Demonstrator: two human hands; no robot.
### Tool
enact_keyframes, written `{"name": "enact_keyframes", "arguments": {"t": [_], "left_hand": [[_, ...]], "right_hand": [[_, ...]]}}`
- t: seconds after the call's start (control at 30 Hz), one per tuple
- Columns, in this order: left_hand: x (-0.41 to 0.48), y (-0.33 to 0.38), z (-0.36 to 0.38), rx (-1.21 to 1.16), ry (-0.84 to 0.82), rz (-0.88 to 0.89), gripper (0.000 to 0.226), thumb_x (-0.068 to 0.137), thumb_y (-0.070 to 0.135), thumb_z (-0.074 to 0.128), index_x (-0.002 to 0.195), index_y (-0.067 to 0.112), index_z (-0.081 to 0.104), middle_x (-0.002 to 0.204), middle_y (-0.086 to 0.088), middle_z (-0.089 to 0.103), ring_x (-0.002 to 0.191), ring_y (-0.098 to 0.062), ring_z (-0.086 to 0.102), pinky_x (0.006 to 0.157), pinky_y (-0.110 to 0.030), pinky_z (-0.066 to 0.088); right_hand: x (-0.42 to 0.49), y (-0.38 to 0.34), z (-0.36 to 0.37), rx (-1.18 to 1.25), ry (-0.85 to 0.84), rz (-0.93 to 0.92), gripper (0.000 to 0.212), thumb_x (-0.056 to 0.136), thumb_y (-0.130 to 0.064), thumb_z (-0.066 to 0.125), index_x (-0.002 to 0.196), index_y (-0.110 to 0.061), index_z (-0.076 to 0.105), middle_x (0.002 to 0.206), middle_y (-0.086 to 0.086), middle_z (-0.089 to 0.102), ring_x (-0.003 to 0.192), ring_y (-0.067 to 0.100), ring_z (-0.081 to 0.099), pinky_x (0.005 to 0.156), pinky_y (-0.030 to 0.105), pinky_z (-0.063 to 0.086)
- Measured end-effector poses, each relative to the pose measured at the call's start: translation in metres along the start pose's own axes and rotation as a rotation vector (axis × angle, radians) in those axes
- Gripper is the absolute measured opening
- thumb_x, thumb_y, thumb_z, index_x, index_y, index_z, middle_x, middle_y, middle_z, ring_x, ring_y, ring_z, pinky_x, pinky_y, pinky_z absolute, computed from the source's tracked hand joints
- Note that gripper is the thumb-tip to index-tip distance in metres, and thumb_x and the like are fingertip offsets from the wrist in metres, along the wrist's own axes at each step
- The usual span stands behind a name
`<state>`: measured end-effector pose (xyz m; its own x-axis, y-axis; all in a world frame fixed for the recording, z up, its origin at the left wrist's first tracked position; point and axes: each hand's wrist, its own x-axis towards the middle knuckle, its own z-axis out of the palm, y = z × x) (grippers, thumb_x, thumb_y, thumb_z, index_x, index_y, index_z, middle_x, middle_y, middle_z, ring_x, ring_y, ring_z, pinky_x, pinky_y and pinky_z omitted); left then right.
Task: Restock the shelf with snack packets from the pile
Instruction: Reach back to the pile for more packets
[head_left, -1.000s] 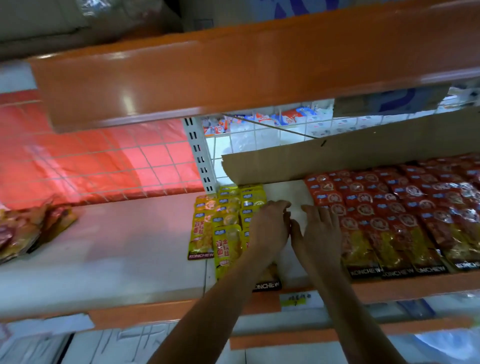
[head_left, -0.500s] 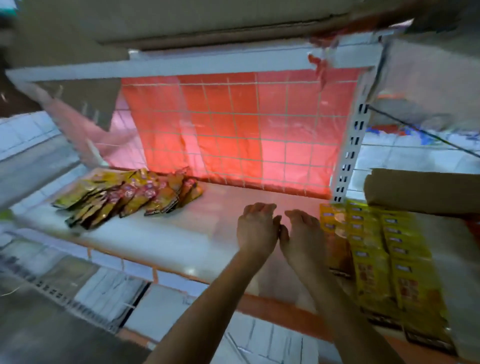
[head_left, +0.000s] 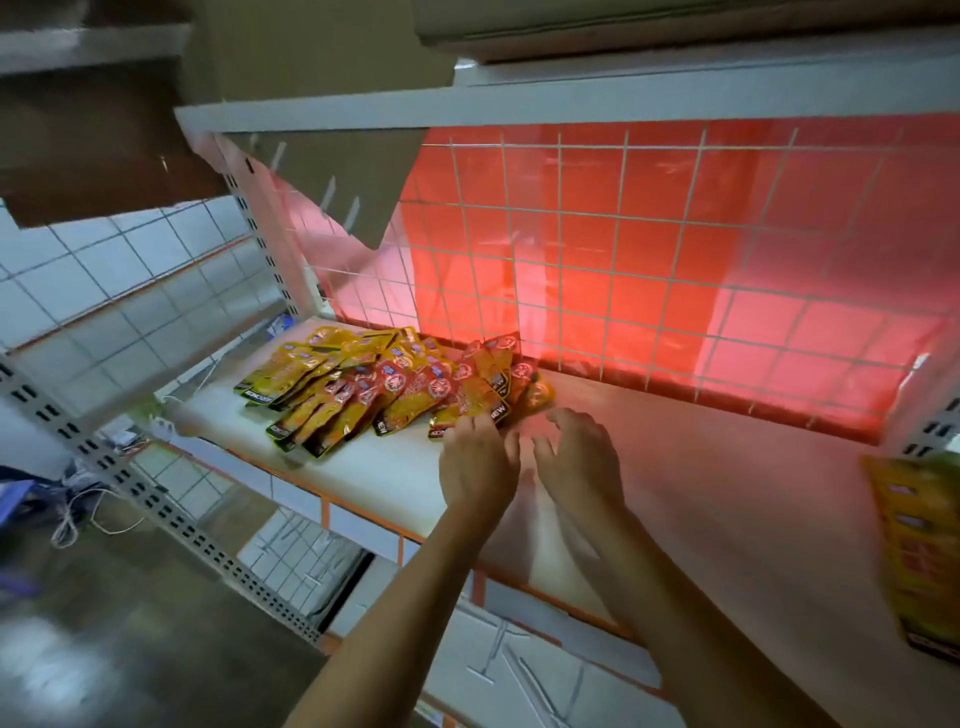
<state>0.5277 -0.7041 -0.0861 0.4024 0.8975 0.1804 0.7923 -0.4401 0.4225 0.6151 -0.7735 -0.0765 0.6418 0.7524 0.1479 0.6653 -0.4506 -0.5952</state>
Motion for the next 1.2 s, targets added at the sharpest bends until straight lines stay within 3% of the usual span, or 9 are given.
{"name": "enact_keyframes", "arguments": {"t": [0.17, 0.33, 0.5, 0.63, 0.83, 0.9, 1.0, 1.1, 1.2], "left_hand": [[0.030, -0.024, -0.004, -0.070, -0.030, -0.119, 0.046, 0.094, 0.042, 0.051, 0.121, 0.005, 0.047, 0.117, -0.018, 0.056, 0.109, -0.035, 0.054, 0.087, -0.041, 0.044], [0.055, -0.026, 0.000, -0.028, -0.060, -0.219, 0.061, 0.093, 0.053, 0.046, 0.129, 0.005, 0.037, 0.124, -0.017, 0.052, 0.117, -0.034, 0.048, 0.088, -0.041, 0.045], [0.066, -0.029, 0.006, 0.086, -0.018, -0.200, 0.075, 0.091, 0.061, 0.043, 0.135, 0.002, 0.031, 0.126, -0.017, 0.051, 0.117, -0.031, 0.048, 0.087, -0.038, 0.047], [0.069, -0.035, 0.005, 0.039, -0.041, -0.186, 0.080, 0.086, 0.059, 0.055, 0.138, 0.003, 0.029, 0.127, -0.015, 0.051, 0.117, -0.031, 0.045, 0.089, -0.040, 0.044], [0.068, -0.041, 0.000, -0.163, -0.074, -0.223, 0.074, 0.079, 0.036, 0.073, 0.134, 0.005, 0.035, 0.127, -0.017, 0.051, 0.119, -0.036, 0.047, 0.100, -0.042, 0.038], [0.064, -0.040, -0.002, -0.267, -0.065, -0.240, 0.071, 0.077, 0.030, 0.074, 0.132, 0.006, 0.037, 0.124, -0.016, 0.055, 0.116, -0.036, 0.052, 0.099, -0.043, 0.041], [0.058, -0.038, -0.004, -0.355, -0.073, -0.238, 0.066, 0.075, 0.037, 0.075, 0.126, 0.008, 0.045, 0.114, -0.011, 0.063, 0.107, -0.033, 0.059, 0.092, -0.042, 0.047], [0.053, -0.034, -0.007, -0.491, -0.129, -0.184, 0.051, 0.073, 0.036, 0.078, 0.113, 0.010, 0.061, 0.102, -0.007, 0.069, 0.096, -0.028, 0.064, 0.085, -0.041, 0.052], [0.047, -0.025, -0.006, -0.710, -0.192, -0.177, 0.030, 0.076, 0.023, 0.078, 0.100, 0.009, 0.064, 0.093, -0.010, 0.071, 0.088, -0.029, 0.067, 0.082, -0.047, 0.055]], "right_hand": [[0.034, -0.033, 0.021, 0.086, 0.041, -0.035, 0.028, 0.087, -0.015, 0.054, 0.113, -0.011, 0.062, 0.114, 0.012, 0.060, 0.109, 0.030, 0.050, 0.088, 0.033, 0.038], [0.074, -0.051, 0.038, 0.031, 0.069, -0.082, 0.034, 0.091, -0.016, 0.050, 0.123, -0.014, 0.059, 0.121, 0.013, 0.059, 0.116, 0.031, 0.048, 0.098, 0.038, 0.040], [0.103, -0.051, 0.050, -0.075, -0.015, 0.039, 0.035, 0.095, -0.025, 0.048, 0.128, -0.012, 0.050, 0.122, 0.017, 0.051, 0.120, 0.035, 0.043, 0.096, 0.040, 0.042], [0.109, -0.050, 0.055, -0.052, -0.054, 0.118, 0.044, 0.094, -0.036, 0.052, 0.130, -0.012, 0.044, 0.123, 0.017, 0.050, 0.121, 0.036, 0.043, 0.094, 0.043, 0.044], [0.108, -0.046, 0.055, 0.076, -0.075, 0.232, 0.037, 0.089, -0.019, 0.057, 0.124, -0.013, 0.046, 0.118, 0.018, 0.059, 0.110, 0.037, 0.056, 0.087, 0.038, 0.045], [0.105, -0.041, 0.052, 0.133, -0.064, 0.256, 0.033, 0.089, -0.019, 0.056, 0.121, -0.014, 0.051, 0.118, 0.019, 0.060, 0.111, 0.038, 0.056, 0.086, 0.036, 0.044], [0.096, -0.027, 0.042, 0.183, -0.036, 0.239, 0.030, 0.087, -0.018, 0.058, 0.116, -0.013, 0.056, 0.116, 0.018, 0.063, 0.109, 0.037, 0.056, 0.085, 0.036, 0.043], [0.088, -0.010, 0.027, 0.122, -0.041, 0.264, 0.030, 0.083, -0.015, 0.061, 0.113, -0.011, 0.060, 0.110, 0.016, 0.066, 0.105, 0.034, 0.060, 0.084, 0.034, 0.048], [0.076, 0.008, 0.009, -0.061, -0.088, 0.243, 0.016, 0.082, -0.015, 0.058, 0.094, -0.008, 0.067, 0.101, 0.015, 0.068, 0.098, 0.032, 0.063, 0.074, 0.029, 0.045]]}}
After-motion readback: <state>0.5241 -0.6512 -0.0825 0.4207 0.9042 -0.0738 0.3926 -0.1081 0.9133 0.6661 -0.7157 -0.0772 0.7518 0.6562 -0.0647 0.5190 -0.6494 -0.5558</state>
